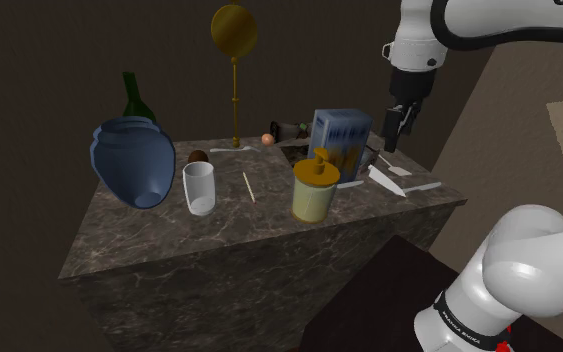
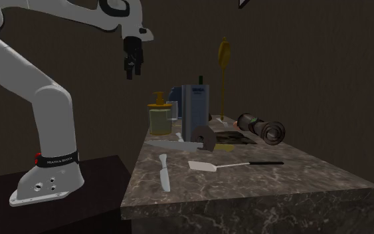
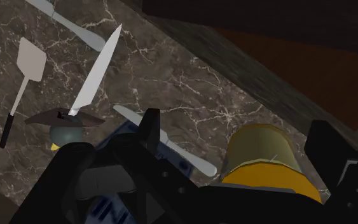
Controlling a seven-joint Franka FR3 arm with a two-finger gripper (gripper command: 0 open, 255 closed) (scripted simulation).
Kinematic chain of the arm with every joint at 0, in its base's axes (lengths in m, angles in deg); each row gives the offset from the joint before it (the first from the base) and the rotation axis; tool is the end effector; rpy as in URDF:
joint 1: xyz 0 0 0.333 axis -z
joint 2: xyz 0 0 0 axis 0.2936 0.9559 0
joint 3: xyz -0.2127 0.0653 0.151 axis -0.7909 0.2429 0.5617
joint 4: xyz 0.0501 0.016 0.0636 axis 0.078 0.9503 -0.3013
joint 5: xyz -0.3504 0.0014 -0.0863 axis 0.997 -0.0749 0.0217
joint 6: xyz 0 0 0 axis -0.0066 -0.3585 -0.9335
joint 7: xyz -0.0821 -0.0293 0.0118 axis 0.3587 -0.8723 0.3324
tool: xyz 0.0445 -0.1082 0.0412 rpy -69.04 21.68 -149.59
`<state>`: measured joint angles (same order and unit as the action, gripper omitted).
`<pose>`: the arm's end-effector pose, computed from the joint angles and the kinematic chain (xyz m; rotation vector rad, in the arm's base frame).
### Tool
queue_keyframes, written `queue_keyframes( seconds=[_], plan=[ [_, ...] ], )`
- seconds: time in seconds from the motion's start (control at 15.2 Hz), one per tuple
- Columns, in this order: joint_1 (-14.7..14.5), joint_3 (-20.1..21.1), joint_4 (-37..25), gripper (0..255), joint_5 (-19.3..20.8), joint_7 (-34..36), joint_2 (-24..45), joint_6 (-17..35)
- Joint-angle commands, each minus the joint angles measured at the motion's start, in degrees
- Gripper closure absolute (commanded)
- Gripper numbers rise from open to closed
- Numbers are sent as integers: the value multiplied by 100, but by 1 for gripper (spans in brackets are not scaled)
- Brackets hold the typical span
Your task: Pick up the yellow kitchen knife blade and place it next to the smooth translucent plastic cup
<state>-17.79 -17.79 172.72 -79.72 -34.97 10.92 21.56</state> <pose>0.2990 0.0100 0.5324 2.9713 0.1727 -0.1152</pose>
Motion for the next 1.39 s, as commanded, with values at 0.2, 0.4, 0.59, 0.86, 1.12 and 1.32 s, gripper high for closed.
queue_keyframes(
  seconds=[0.2, 0.4, 0.59, 0.86, 1.12, 1.32],
  plan=[
    [203, -403, 27, 0, 3, -83, 341, 398],
    [385, -804, 10, 0, -32, -183, 731, 785],
    [545, -1198, -51, 0, -117, -309, 1168, 1156],
    [715, -1720, -199, 0, -325, -524, 1818, 1615],
    [844, -2230, -422, 0, -671, -815, 2543, 2013],
    [928, -2592, -638, 0, -1040, -1094, 3139, 2255]
  ],
)
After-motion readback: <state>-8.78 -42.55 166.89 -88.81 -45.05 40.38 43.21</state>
